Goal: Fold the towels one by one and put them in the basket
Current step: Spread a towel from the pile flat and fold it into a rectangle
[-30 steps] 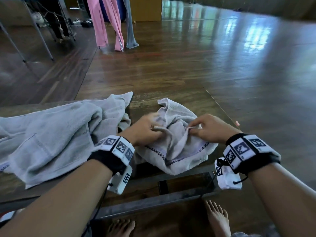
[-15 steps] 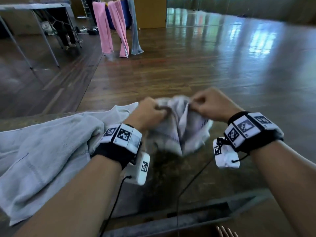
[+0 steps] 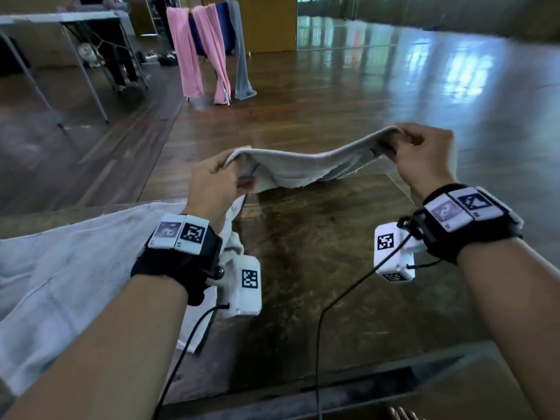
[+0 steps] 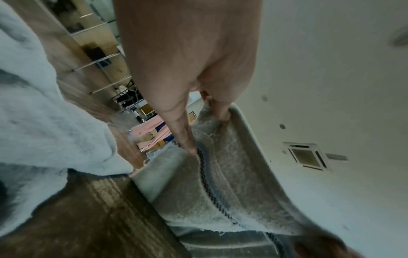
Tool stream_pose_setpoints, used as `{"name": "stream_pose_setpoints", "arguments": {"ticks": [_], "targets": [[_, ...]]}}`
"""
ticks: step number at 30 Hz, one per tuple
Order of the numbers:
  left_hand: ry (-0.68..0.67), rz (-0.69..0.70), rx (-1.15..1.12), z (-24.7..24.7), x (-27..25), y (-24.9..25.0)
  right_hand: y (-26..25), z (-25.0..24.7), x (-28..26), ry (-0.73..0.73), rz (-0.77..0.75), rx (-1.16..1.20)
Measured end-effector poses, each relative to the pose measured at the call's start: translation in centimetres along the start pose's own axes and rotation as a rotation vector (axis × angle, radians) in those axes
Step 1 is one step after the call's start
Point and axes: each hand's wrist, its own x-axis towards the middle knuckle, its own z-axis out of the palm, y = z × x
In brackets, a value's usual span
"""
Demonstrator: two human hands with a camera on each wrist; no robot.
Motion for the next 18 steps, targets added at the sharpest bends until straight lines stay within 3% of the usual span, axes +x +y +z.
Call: {"name": "stream_pose_setpoints", "arguments": {"ticks": [2, 7, 9, 12, 15, 18], "targets": [[0.016, 0.053, -0.037, 0.5, 0.2, 0.1, -0.2, -0.1, 0.2, -0.022, -0.027, 0.024], [0.160, 0.391, 0.049, 0.7, 0.7, 0.0, -0.7, -0.3, -0.7, -0.037, -0.187, 0.157], [0.150, 0.326, 0.203, 0.2, 1.1, -1.3, 0.1, -0.3, -1.0, -0.065, -0.095, 0.107], [0.008, 0.102, 0.404, -0.6, 1.0, -3.7, 2.0, -0.9, -1.3, -0.010, -0.027, -0.053], [-0.053, 0.255, 0.400, 0.1, 0.5, -4.1, 1.5, -1.3, -1.1, 0.126, -0.133, 0.007], [0.002, 0.454, 0.329, 1.5, 0.3, -2.9, 0.2, -1.7, -0.8, 0.189, -0.239, 0.118]]}}
